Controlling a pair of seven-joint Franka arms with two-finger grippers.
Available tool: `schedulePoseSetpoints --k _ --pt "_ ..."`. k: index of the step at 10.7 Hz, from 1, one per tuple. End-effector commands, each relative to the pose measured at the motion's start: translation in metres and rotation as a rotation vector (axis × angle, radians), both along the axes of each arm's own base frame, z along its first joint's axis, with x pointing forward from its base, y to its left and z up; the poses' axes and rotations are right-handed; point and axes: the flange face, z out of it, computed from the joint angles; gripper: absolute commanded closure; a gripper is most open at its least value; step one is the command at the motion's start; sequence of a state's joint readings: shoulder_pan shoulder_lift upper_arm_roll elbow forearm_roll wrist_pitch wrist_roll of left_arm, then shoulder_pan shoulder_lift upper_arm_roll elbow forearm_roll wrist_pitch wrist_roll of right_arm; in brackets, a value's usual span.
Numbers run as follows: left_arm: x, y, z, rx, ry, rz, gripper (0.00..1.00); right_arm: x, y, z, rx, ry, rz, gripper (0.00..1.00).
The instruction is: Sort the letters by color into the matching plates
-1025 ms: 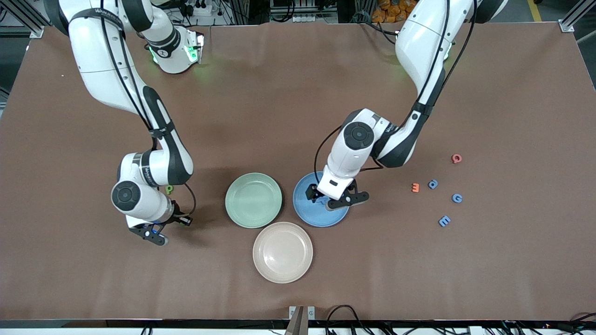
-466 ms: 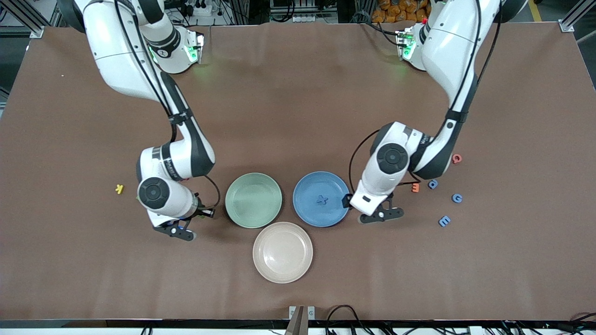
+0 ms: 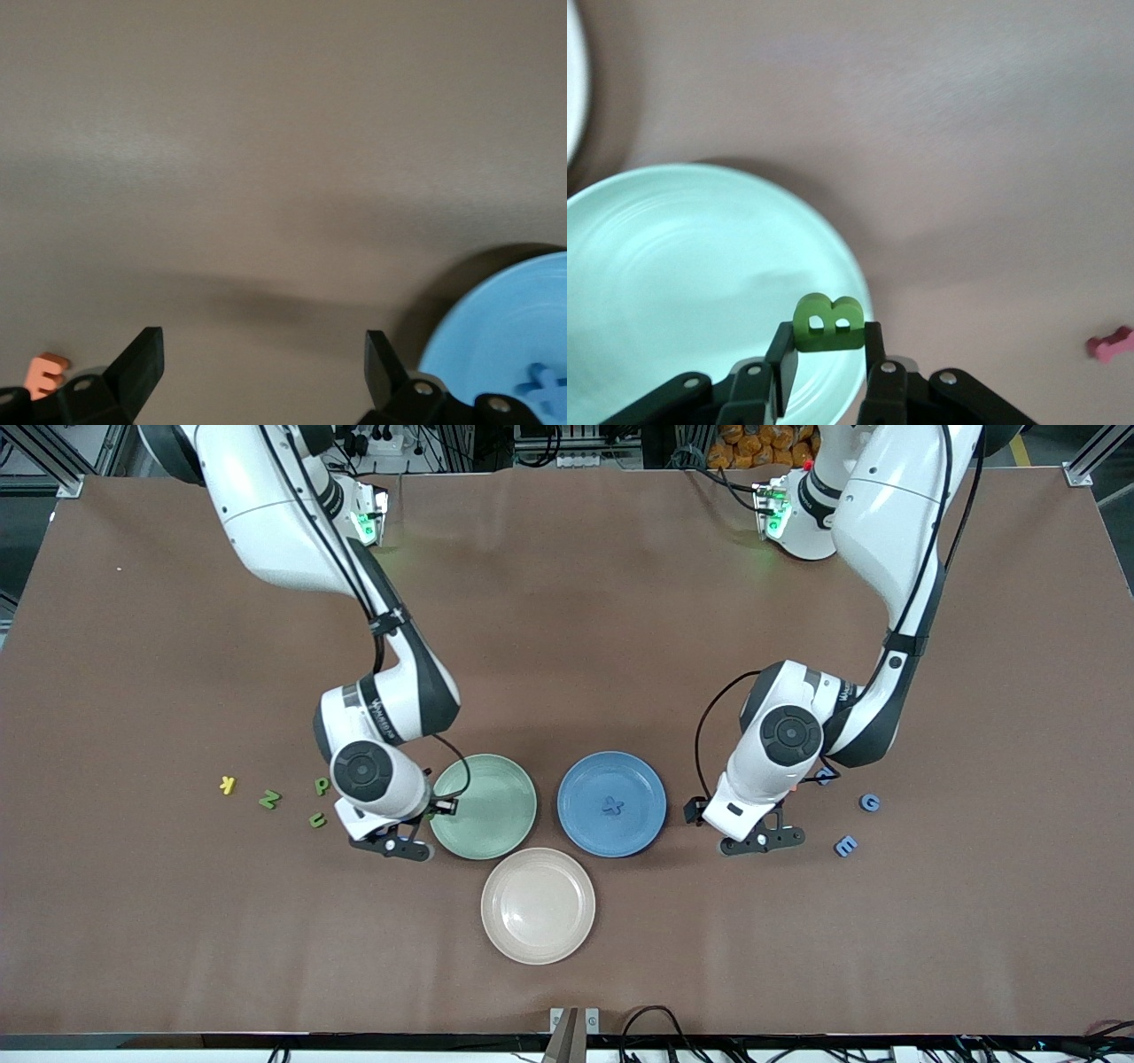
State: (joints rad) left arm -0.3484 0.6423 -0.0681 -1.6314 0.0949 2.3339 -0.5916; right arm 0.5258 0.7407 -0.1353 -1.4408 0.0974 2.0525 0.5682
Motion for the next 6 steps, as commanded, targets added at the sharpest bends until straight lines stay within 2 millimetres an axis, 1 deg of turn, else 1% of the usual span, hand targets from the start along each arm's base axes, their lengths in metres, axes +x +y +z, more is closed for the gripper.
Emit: schedulePoseSetpoints --k 1,2,3,4,6 --pt "-0.005 0.049 0.006 0.031 0.021 -0.063 0.0 -0.02 0.043 0.006 -0.015 0.004 0.003 0.71" --pt "-0.004 0.066 0.006 0.036 0.026 -0.086 0.0 -0.025 0.052 0.004 -0.017 0.004 0.005 0.69" --pt "-0.002 0.082 0.005 0.039 0.032 -0.104 0.0 -0.027 0.055 0.004 -0.017 0.004 0.003 0.47" --pt "-0.002 0.093 0.001 0.043 0.041 -0.12 0.0 -0.028 0.059 0.004 -0.024 -0.006 0.031 0.0" --pt "-0.001 0.107 -0.005 0.045 0.046 -0.162 0.0 -0.027 0.057 0.009 -0.028 -0.016 0.045 0.0"
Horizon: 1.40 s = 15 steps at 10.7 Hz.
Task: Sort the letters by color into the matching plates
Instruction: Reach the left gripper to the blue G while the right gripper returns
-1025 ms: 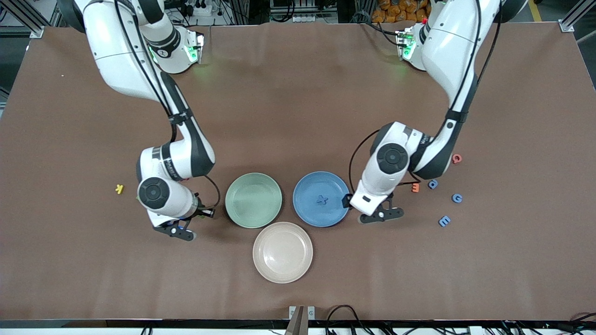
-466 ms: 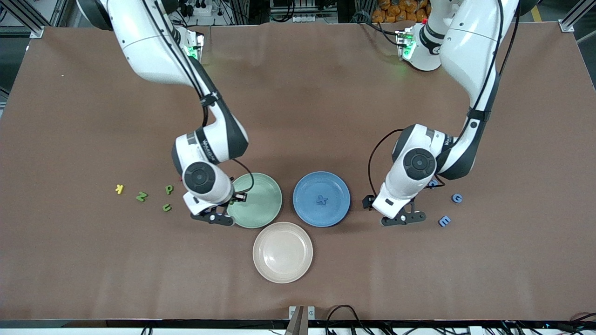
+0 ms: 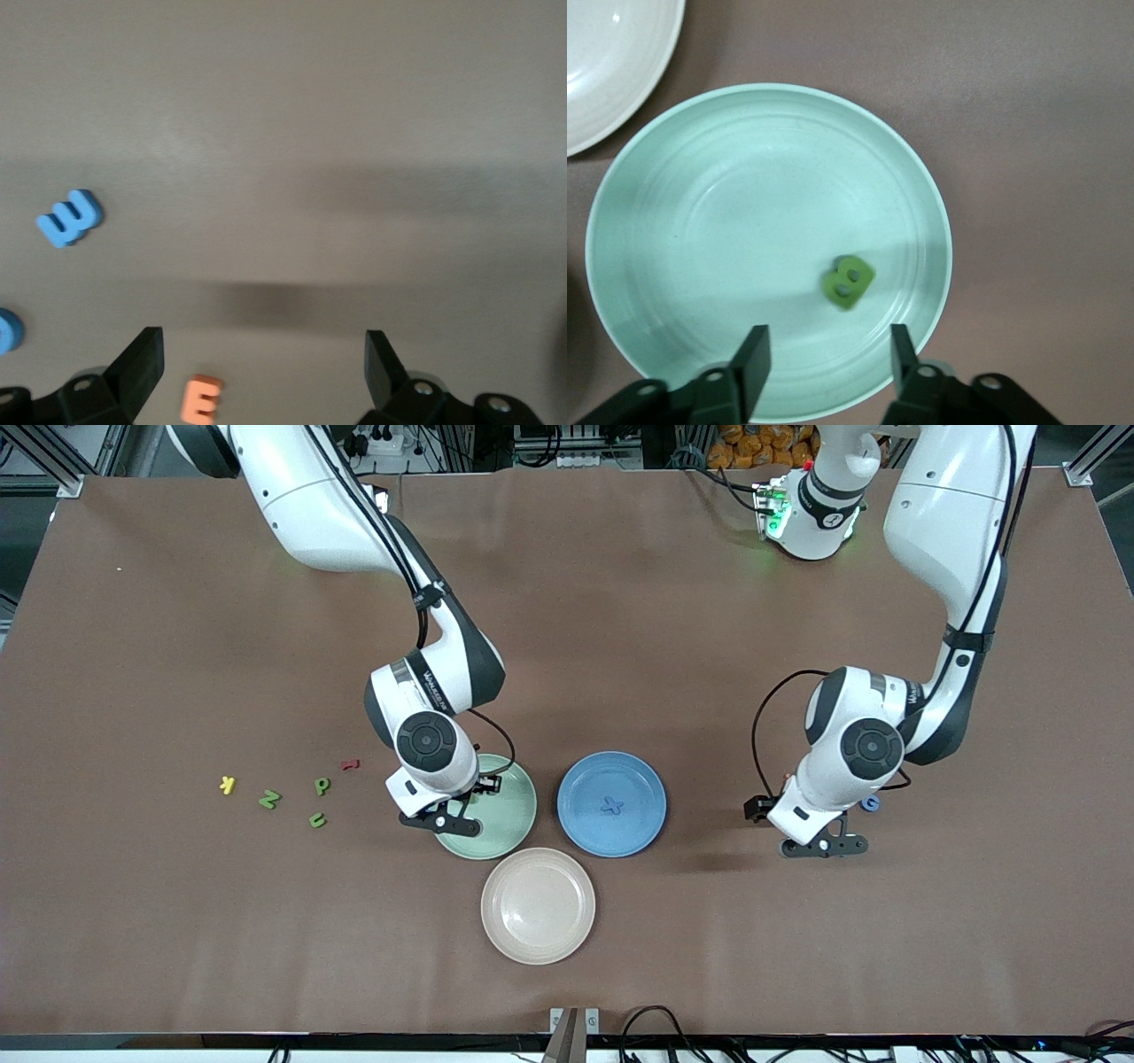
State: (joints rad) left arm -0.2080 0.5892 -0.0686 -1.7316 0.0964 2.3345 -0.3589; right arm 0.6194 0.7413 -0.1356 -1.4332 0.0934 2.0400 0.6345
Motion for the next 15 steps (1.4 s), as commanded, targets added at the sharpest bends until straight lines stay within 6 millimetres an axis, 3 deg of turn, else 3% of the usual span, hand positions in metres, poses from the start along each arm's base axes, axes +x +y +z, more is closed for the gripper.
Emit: schedulePoseSetpoints --k 1,3,8,13,15 --pt "-0.008 0.022 0.0 0.016 0.008 -0.076 0.0 0.004 -0.005 0.009 -0.015 -0.019 0.031 0.0" --pt "-0.006 0.045 -0.004 0.018 0.02 -0.118 0.0 0.013 -0.023 0.011 -0.014 -0.009 0.128 0.0" --pt "0.001 0.115 -0.014 0.017 0.043 -0.17 0.0 0.05 -0.106 0.019 -0.046 -0.033 0.095 0.0" --pt "0.004 0.159 -0.036 0.012 0.063 -0.133 0.0 0.077 -0.194 0.025 -0.018 -0.068 0.257 0.0" --pt "0.003 0.167 -0.041 0.01 0.064 -0.149 0.0 0.068 -0.237 0.025 0.001 -0.143 0.35 0.0"
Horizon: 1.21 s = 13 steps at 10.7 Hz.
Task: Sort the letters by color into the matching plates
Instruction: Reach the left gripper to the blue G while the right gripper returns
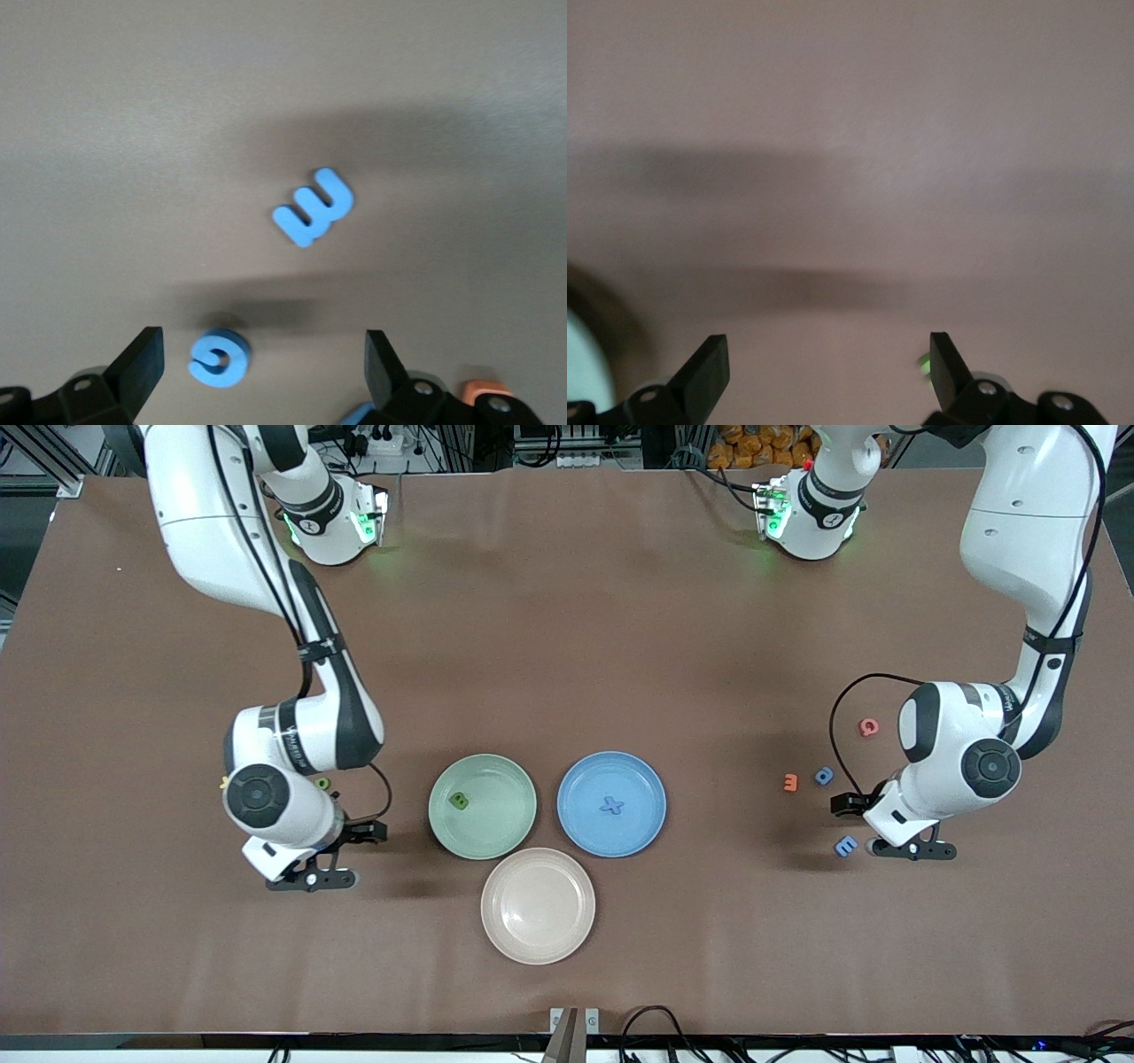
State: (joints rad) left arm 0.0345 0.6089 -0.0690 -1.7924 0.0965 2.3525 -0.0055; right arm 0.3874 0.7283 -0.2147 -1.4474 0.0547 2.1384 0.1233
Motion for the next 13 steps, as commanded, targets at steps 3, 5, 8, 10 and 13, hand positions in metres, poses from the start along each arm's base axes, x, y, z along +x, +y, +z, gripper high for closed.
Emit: schedulePoseSetpoints --k 3,5,8,10,13 --pt "-0.007 0.02 -0.011 0.005 0.0 -0.021 0.0 -0.031 -0.074 0.002 0.028 -0.093 0.115 0.0" --pt "-0.018 0.023 -0.019 0.0 -0.025 -0.019 0.0 -0.035 -0.085 -0.01 0.025 -0.087 0.104 0.0" --pt "-0.024 0.033 -0.022 -0.002 -0.024 -0.038 0.0 -0.051 -0.097 -0.043 0.015 -0.138 0.205 0.0" --pt "-0.027 0.033 -0.024 -0.003 -0.018 -0.043 0.0 -0.054 -0.096 -0.048 0.01 -0.118 0.314 0.0" --pt "-0.031 0.045 -0.025 -0.005 -0.018 -0.025 0.0 -0.061 -0.093 -0.058 0.022 -0.097 0.344 0.0"
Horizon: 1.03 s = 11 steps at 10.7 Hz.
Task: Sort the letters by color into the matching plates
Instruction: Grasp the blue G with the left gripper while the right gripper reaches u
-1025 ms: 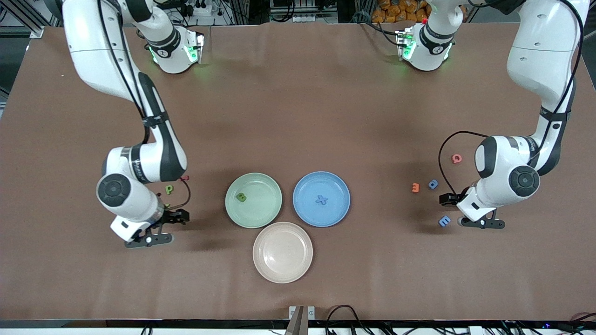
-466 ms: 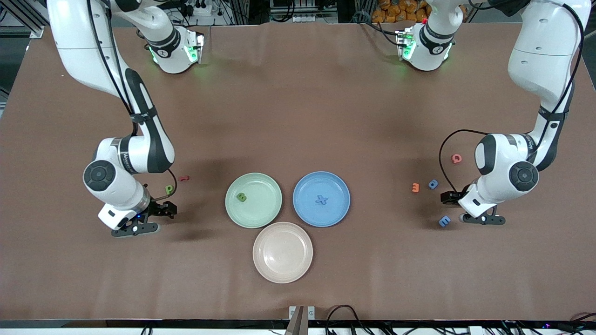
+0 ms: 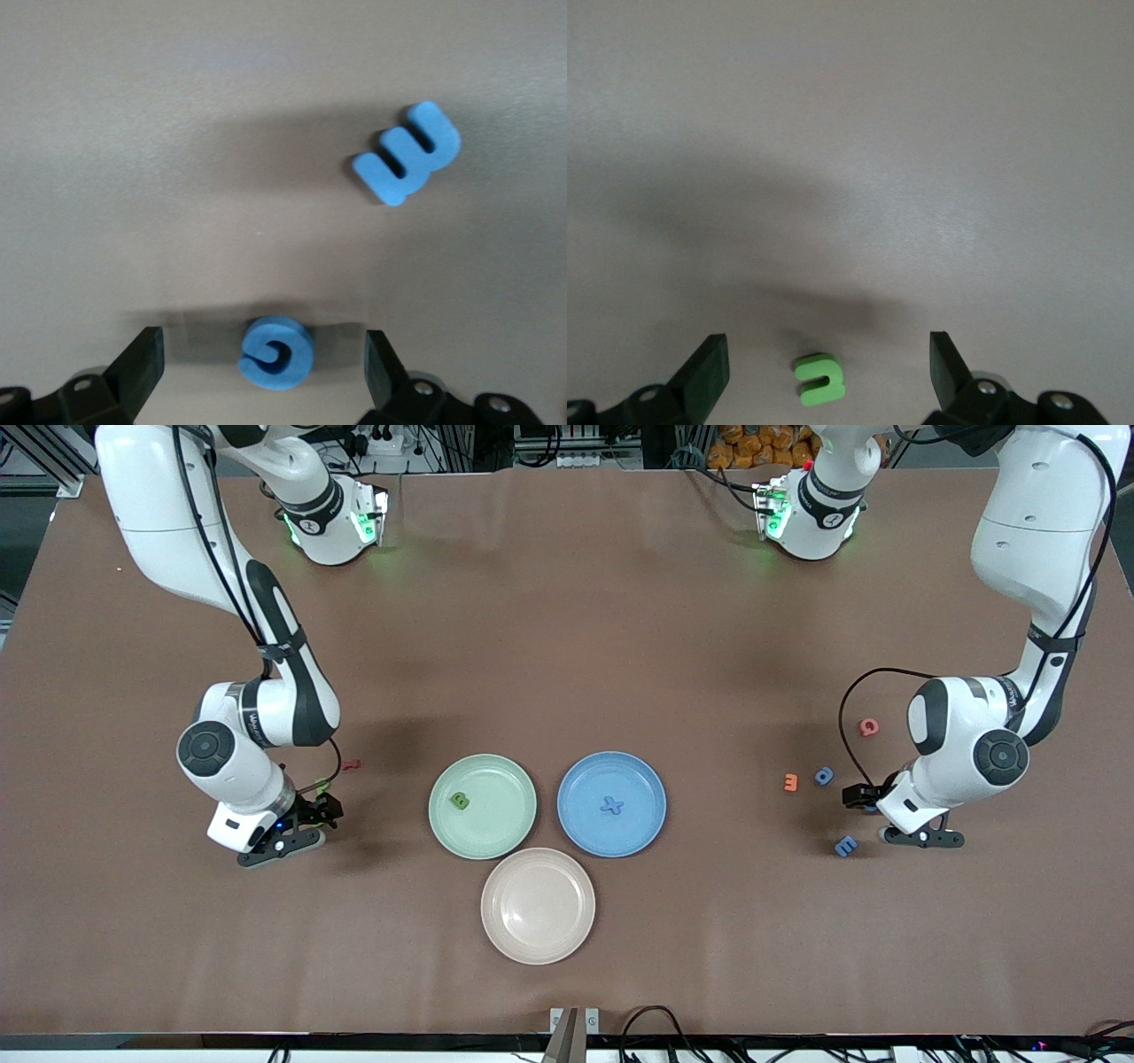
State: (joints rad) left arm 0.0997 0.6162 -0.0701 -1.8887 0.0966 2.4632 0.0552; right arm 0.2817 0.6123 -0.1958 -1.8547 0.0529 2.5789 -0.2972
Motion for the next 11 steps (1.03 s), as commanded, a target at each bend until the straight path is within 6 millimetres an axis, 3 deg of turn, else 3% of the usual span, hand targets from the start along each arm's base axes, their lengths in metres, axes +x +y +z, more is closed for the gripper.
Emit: schedulePoseSetpoints --k 1,2,3,8,11 --pt "-0.008 0.006 0.008 0.006 -0.013 -0.023 0.04 -0.011 -0.006 -0.007 0.006 0.022 0.03 0.0" --pt "-0.008 0.007 0.008 0.006 -0.015 -0.022 0.6 -0.015 -0.007 -0.011 0.006 0.033 0.029 0.0" --pt "-0.008 0.008 0.01 0.008 -0.018 -0.021 1.0 -0.016 -0.006 -0.013 0.01 0.035 0.03 0.0" --pt "-0.008 0.006 0.011 0.004 -0.018 -0.015 1.0 -0.03 0.004 -0.029 0.023 0.076 0.043 0.0" --pt "-0.006 0.005 0.013 0.005 -0.023 -0.006 1.0 -0.03 0.002 -0.026 0.024 0.071 0.039 0.0"
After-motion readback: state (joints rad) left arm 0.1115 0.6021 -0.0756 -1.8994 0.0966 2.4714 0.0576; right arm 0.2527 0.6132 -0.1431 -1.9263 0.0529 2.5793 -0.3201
